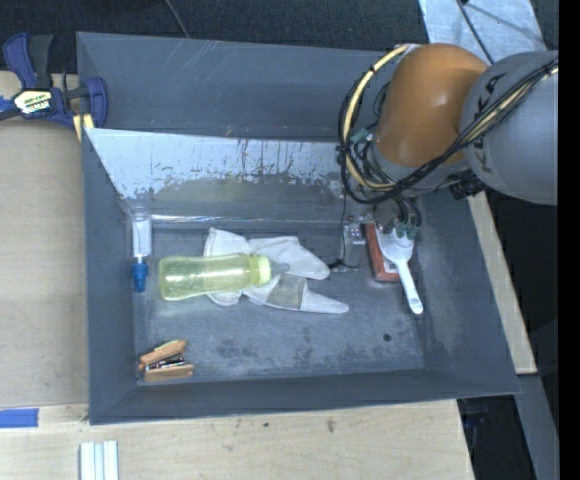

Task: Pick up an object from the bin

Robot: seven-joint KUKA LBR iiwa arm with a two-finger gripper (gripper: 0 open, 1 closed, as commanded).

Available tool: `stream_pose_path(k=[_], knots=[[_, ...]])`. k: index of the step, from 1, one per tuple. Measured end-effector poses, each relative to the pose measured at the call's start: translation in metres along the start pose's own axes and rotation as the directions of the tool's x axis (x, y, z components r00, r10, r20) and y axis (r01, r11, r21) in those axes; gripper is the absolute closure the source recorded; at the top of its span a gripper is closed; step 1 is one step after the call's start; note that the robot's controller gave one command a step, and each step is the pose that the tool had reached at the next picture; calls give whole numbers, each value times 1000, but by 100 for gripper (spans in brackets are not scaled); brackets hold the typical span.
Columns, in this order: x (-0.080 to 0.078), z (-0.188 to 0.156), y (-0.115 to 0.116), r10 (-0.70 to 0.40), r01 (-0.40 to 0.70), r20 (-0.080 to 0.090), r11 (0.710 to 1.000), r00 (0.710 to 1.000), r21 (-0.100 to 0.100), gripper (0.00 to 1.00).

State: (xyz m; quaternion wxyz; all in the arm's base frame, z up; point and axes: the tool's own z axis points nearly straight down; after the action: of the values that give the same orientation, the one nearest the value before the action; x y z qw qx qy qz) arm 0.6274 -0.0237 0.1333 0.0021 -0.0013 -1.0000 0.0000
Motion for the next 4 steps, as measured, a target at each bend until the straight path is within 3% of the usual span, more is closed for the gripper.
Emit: stream_pose_path(k=[1,2,3,4], knots=[[-1,-5,0,0,0,8,1000,1000,0,0],[2,35,26,-66,66,12,998,998,2,0],[25,61,38,-28,28,9,1000,1000,-1,0],[28,61,93,-141,141,8,990,990,0,100]])
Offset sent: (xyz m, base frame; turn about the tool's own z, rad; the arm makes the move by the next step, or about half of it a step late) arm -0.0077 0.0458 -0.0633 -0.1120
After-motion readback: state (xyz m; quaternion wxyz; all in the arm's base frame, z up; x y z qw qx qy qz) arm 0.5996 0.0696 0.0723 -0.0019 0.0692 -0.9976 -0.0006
